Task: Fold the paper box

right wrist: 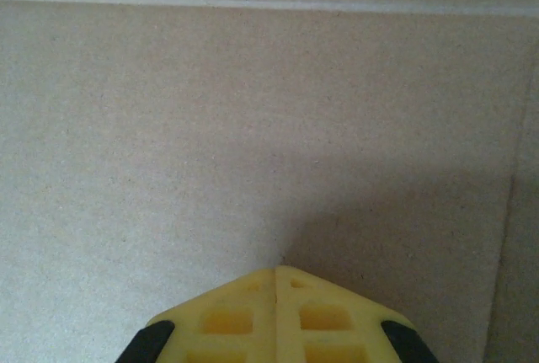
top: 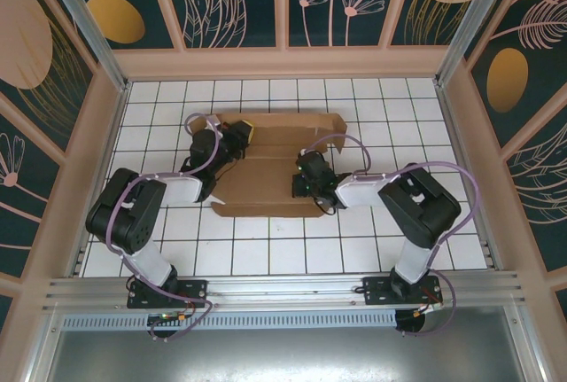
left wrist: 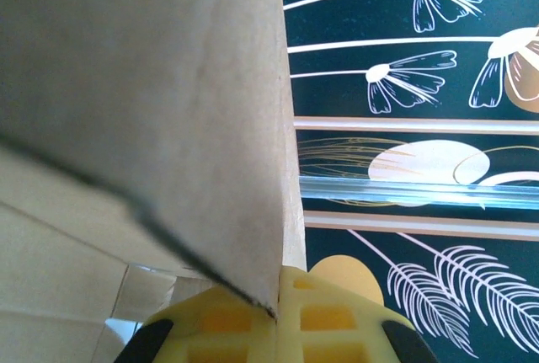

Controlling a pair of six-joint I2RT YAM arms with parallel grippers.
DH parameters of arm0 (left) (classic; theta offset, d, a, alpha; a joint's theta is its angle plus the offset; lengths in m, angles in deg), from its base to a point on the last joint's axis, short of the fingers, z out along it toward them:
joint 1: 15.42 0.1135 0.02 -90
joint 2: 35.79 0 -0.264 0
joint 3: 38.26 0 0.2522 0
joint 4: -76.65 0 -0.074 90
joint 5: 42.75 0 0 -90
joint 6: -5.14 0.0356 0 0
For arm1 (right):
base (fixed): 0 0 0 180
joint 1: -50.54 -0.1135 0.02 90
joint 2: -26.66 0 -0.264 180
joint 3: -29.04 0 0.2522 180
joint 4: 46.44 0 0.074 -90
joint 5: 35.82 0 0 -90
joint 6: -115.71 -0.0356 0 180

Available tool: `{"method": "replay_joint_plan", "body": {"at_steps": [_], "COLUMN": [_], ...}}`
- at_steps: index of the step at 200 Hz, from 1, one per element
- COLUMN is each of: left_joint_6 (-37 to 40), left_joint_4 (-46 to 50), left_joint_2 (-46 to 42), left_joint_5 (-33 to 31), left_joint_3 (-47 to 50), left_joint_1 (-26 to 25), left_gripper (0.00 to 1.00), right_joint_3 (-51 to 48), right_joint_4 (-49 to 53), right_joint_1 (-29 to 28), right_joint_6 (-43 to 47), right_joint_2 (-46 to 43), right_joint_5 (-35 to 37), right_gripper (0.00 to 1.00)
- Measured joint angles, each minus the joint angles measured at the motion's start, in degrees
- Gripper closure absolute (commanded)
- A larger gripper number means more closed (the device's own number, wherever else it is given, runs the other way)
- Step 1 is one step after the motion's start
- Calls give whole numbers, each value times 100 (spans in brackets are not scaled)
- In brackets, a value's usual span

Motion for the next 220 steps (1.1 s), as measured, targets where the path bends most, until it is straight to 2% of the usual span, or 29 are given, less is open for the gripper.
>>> {"method": "replay_joint_plan", "body": {"at_steps": [57, 109, 152, 168, 195, 220], "left_joint_6": [0, 0, -24, -46, -66, -68], "left_joint_4": [317, 404, 404, 404, 407, 411], "left_joint_2": [-109, 103, 315, 337, 345, 345], "left_joint_5": [-133, -284, -391, -404, -411, -411], "left_joint_3": [9, -212, -433, -455, -466, -466], "left_joint_1": [2, 2, 2, 2, 2, 2], "left_gripper": [100, 100, 100, 100, 100, 100], "right_joint_3": [411, 492, 514, 809, 1362, 1810], "right_joint_4": [-251, 2, 501, 758, 1064, 1429], "right_joint_1": [247, 358, 645, 852, 1110, 1464], "right_joint_6": [144, 597, 859, 931, 962, 802], "right_joint_2": [433, 343, -730, -1049, -1346, -1471], "right_joint_5": [59, -214, -968, -1351, -1493, -1412], "right_gripper": [100, 81, 64, 61, 46, 43]}}
